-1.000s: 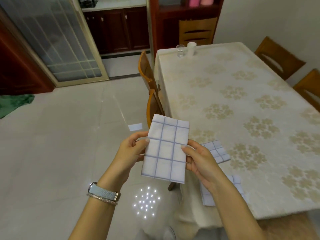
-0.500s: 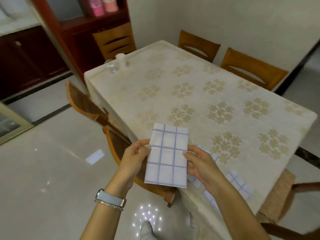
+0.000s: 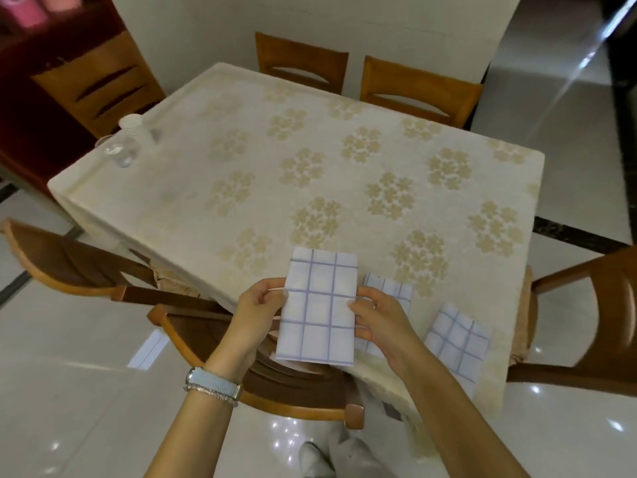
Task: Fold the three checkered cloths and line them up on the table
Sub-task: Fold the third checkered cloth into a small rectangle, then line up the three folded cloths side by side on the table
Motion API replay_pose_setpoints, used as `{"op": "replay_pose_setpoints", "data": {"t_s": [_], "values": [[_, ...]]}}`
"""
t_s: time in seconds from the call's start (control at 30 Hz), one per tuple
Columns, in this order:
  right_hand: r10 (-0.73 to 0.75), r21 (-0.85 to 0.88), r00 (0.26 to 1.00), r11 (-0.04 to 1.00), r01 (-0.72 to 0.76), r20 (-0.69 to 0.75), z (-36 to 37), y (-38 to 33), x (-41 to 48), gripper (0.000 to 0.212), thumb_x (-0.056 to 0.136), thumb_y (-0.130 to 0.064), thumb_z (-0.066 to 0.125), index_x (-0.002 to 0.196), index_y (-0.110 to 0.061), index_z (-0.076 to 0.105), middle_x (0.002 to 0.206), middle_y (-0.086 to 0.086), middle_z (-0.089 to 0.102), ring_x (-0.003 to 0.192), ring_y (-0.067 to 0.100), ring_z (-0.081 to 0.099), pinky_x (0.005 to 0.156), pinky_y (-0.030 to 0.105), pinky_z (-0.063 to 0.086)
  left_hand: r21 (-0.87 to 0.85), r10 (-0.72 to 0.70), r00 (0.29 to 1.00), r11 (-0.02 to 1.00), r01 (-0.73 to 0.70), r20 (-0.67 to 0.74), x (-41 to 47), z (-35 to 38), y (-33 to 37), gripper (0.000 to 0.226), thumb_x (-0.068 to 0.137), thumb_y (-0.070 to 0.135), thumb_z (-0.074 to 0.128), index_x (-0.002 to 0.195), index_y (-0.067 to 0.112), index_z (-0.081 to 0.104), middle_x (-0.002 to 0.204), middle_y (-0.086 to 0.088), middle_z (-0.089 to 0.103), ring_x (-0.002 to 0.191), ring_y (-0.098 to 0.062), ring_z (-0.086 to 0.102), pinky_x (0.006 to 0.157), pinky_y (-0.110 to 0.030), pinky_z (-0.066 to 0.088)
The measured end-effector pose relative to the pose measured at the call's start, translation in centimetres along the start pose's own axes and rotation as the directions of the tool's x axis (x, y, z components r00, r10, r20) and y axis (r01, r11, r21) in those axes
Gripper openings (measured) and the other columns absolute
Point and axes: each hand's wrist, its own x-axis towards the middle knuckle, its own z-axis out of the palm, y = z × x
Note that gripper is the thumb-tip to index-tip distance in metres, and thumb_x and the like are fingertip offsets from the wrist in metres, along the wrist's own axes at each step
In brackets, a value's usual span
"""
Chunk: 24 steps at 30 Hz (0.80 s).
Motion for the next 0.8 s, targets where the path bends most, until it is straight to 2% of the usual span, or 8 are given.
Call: {"op": "replay_pose_setpoints", "data": {"t_s": [0.07,0.2,0.3,0.43,0.53,0.6,0.7,0.8], "values": [[0.005,-0.042,1.000,0.999,-0.006,-0.020,-0.1,0.4,1.4,0.018,0.097,-0.008,0.054,0.112,-0.012,0.063,0.105,0.008,0.070,0.091,0.019,0.070,0.065,0.022,0.057,0.034,-0.037,0.999,0.999,0.038,-0.013,1.6,0.3,-0.2,0.020,0.100,0.013,0.051,0.115,0.011,0.064,0.105,-0.012,0.072,0.092,-0.027,0.069,0.052,-0.023,0.052],[-0.003,-0.084,0.998,0.996,-0.002,-0.060,-0.4,1.8,4.3,0.014,0.097,-0.006,0.055,0.103,-0.014,0.064,0.099,0.006,0.068,0.087,0.015,0.067,0.064,0.019,0.056,0.098,-0.126,0.991,0.987,0.130,-0.042,5.0,1.1,-1.2,0.021,0.100,0.012,0.049,0.116,0.009,0.063,0.109,-0.015,0.069,0.099,-0.035,0.067,0.048,-0.025,0.048],[-0.004,-0.116,0.996,0.993,-0.007,-0.095,-0.9,2.9,6.3,0.013,0.095,-0.004,0.058,0.097,-0.015,0.064,0.096,0.004,0.068,0.092,0.020,0.068,0.074,0.028,0.059,0.152,-0.186,0.981,0.970,0.191,-0.047,7.4,1.7,-2.0,0.019,0.100,0.012,0.049,0.112,0.010,0.064,0.105,-0.011,0.070,0.095,-0.031,0.067,0.046,-0.023,0.047],[0.023,-0.150,0.992,0.988,-0.041,-0.123,-1.7,4.1,8.7,0.014,0.092,-0.005,0.063,0.104,-0.010,0.063,0.100,0.007,0.068,0.093,0.021,0.068,0.080,0.036,0.060,0.170,-0.235,0.970,0.955,0.242,-0.061,10.5,2.3,-3.5,0.015,0.098,0.007,0.051,0.101,0.013,0.065,0.099,-0.007,0.069,0.091,-0.024,0.066,0.063,-0.028,0.054],[0.047,-0.177,0.985,0.981,-0.076,-0.166,-1.9,4.8,10.0,0.012,0.091,-0.005,0.065,0.097,-0.015,0.063,0.093,0.004,0.067,0.087,0.018,0.067,0.079,0.036,0.060,0.193,-0.259,0.964,0.945,0.265,-0.059,12.4,2.6,-4.5,0.016,0.097,0.004,0.052,0.099,0.012,0.065,0.099,-0.007,0.068,0.090,-0.024,0.065,0.068,-0.031,0.054],[0.068,-0.174,0.979,0.979,-0.103,-0.193,-1.9,5.3,10.9,0.013,0.090,-0.004,0.065,0.097,-0.015,0.063,0.089,0.001,0.066,0.084,0.017,0.067,0.075,0.032,0.060,0.216,-0.254,0.965,0.941,0.261,-0.060,13.6,2.7,-5.1,0.017,0.096,0.003,0.052,0.102,0.011,0.066,0.099,-0.005,0.068,0.090,-0.023,0.064,0.069,-0.031,0.053],[0.089,-0.193,0.973,0.972,-0.131,-0.214,-1.8,5.9,12.3,0.013,0.090,-0.002,0.065,0.100,-0.010,0.063,0.088,-0.001,0.064,0.078,0.011,0.064,0.063,0.019,0.057,0.247,-0.251,0.965,0.933,0.263,-0.079,15.1,2.8,-5.9,0.018,0.094,0.003,0.055,0.102,0.012,0.068,0.101,-0.007,0.069,0.095,-0.027,0.065,0.079,-0.039,0.055],[0.160,-0.174,0.967,0.965,-0.196,-0.201,-2.0,6.2,13.2,0.019,0.089,-0.001,0.065,0.107,-0.007,0.062,0.097,0.008,0.064,0.081,0.015,0.065,0.063,0.020,0.057,0.308,-0.242,0.965,0.915,0.261,-0.097,16.0,2.9,-6.7,0.018,0.093,0.004,0.055,0.103,0.010,0.068,0.102,-0.008,0.070,0.098,-0.029,0.065,0.086,-0.045,0.055]]}}
